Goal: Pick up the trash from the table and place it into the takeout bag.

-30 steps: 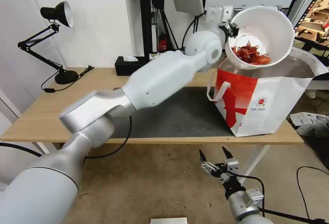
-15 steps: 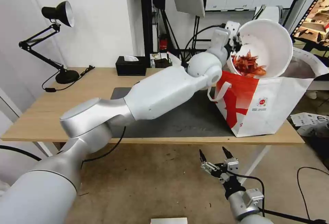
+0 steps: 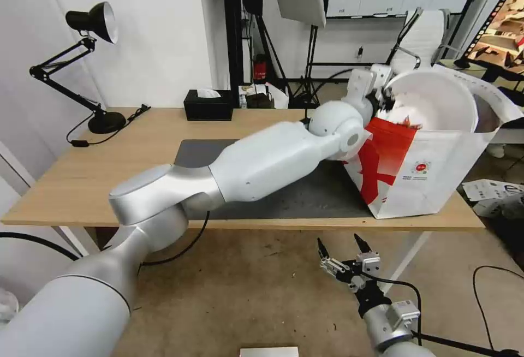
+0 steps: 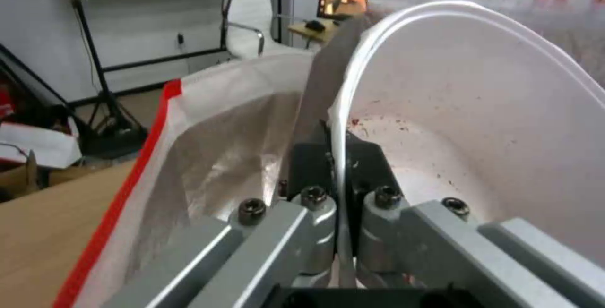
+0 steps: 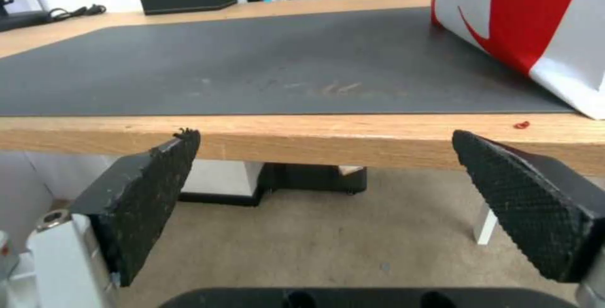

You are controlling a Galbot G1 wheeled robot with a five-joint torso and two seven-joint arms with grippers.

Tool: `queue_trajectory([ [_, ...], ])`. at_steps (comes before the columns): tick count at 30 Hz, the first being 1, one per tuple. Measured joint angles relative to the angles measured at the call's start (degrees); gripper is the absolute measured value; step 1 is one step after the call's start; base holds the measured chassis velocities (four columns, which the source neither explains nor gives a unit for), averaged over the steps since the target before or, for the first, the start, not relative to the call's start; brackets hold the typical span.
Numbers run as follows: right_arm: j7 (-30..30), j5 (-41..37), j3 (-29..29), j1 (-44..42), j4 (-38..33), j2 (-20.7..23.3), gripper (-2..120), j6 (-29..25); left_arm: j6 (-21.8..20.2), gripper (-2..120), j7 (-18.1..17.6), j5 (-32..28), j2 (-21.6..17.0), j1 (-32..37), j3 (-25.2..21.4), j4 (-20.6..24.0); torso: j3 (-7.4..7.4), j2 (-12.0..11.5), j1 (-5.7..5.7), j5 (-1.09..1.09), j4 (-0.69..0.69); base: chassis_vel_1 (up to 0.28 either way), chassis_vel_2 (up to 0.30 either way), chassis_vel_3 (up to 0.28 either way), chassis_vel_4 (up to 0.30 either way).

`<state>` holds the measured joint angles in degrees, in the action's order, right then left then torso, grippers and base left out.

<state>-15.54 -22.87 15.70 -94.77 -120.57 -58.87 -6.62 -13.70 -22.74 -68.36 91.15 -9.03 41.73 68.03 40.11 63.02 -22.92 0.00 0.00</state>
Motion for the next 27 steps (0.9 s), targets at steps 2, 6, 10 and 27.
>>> queue_trajectory([
  [2,0.00,0.00,0.00,0.00,0.00,0.00,100,0.00,-0.50,10,-0.16,0.14,-0.03,0.08,0.20,0.65,0.00,0.00,0.00,0.00,0.00,0.000,0.000,0.000,0.000],
  [6,0.00,0.00,0.00,0.00,0.00,0.00,100,0.00,-1.05,23,-0.60,-0.11,0.01,-0.07,0.34,1.72,0.00,0.00,0.00,0.00,0.00,0.000,0.000,0.000,0.000],
  [10,0.00,0.00,0.00,0.00,0.00,0.00,100,0.00,-1.51,35,-1.62,-0.48,0.04,0.13,0.42,3.50,-0.01,0.00,0.00,0.00,-0.01,0.000,0.000,0.000,0.000],
  [27,-0.01,0.00,0.00,0.00,0.00,0.00,100,0.00,5.56,98,-7.15,9.54,-26.78,10.11,-6.32,31.59,0.00,0.00,0.00,-0.04,0.02,0.000,0.000,0.000,0.000],
])
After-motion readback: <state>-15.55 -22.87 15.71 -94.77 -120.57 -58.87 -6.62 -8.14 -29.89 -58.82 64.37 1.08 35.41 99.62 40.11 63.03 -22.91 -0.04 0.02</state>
